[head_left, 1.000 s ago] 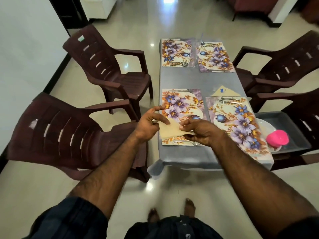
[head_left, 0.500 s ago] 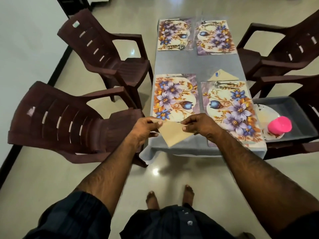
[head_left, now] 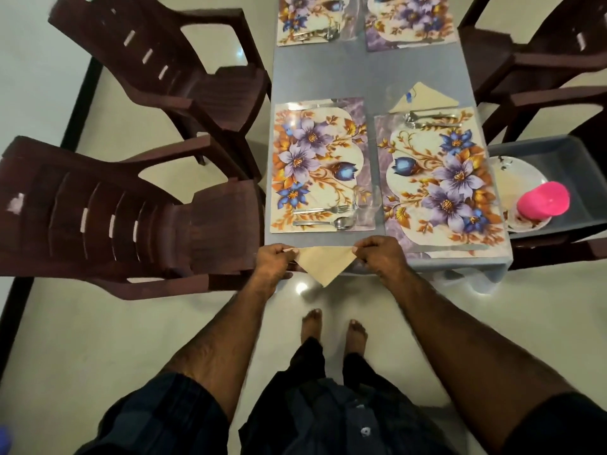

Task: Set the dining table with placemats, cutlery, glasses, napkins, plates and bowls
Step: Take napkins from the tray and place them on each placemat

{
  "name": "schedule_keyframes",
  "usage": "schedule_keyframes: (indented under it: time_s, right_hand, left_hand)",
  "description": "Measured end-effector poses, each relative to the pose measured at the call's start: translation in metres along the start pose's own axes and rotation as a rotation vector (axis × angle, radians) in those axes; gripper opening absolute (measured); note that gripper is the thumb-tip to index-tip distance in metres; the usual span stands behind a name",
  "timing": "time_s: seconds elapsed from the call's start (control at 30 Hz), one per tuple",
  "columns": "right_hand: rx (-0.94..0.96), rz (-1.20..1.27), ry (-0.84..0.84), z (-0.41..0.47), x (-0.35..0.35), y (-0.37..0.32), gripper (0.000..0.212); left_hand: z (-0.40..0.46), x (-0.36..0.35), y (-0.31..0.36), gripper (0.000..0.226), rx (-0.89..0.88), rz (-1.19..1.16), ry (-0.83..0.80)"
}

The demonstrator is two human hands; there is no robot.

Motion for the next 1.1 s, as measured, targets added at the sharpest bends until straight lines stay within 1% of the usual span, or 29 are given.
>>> schedule_keyframes:
  time_s: [0.1,0.2,0.33,0.43,0.67,0.8,0.87,0.93,1.0,1.1]
  right_hand:
    - [0.057,-0.011,0.138,0.012,-0.01,-0.002,0.01]
    - [0.147,-0.14,0.213,0.017,-0.016,-0.005,0.017]
    - [0.165,-0.294,0.313,0.019,-0.02,-0.008,0.037]
    - [0.169,-0.346,0.343,0.018,-0.022,-0.009,0.044]
    - [0.17,-0.362,0.362,0.018,-0.027,-0.008,0.044]
    - [0.157,-0.334,0.356,0.017,-0.026,-0.011,0.043]
    - [0.161,-0.289,0.354,0.01,-0.018,-0.015,0.04]
    - [0.186,-0.211,0.348,-0.001,0.0,-0.02,0.036]
    - [0.21,-0.125,0.336,-0.009,0.028,-0.018,0.033]
    - [0.254,-0.042,0.338,-0.016,0.09,-0.007,0.036]
  left_hand:
    - [0.023,-0.002,-0.002,0.005,-0.013,0.052,0.084]
    - [0.032,-0.006,0.0,0.01,-0.048,0.109,0.127]
    - [0.047,-0.008,-0.004,0.022,-0.052,0.173,0.168]
    - [0.055,-0.006,-0.005,0.026,-0.042,0.154,0.192]
    - [0.053,-0.006,0.003,0.024,-0.001,0.116,0.223]
    - [0.046,-0.001,0.008,0.03,0.007,0.152,0.243]
    - [0.037,0.006,0.01,0.033,-0.05,0.274,0.287]
    - [0.017,0.009,0.016,0.03,-0.2,0.398,0.288]
    - [-0.006,0.002,0.025,0.027,-0.363,0.495,0.229]
    - [-0.037,-0.034,0.049,0.025,-0.533,0.597,0.142]
Point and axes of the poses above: each hand's wrist, its own z-axis towards the middle knuckle, its own x-axis out of the back of the hand, y = z × x, the point moved 3 cm from there along z, towards the middle knuckle, and after that the axes turned 10 degrees about z, right-handed, at the moved point
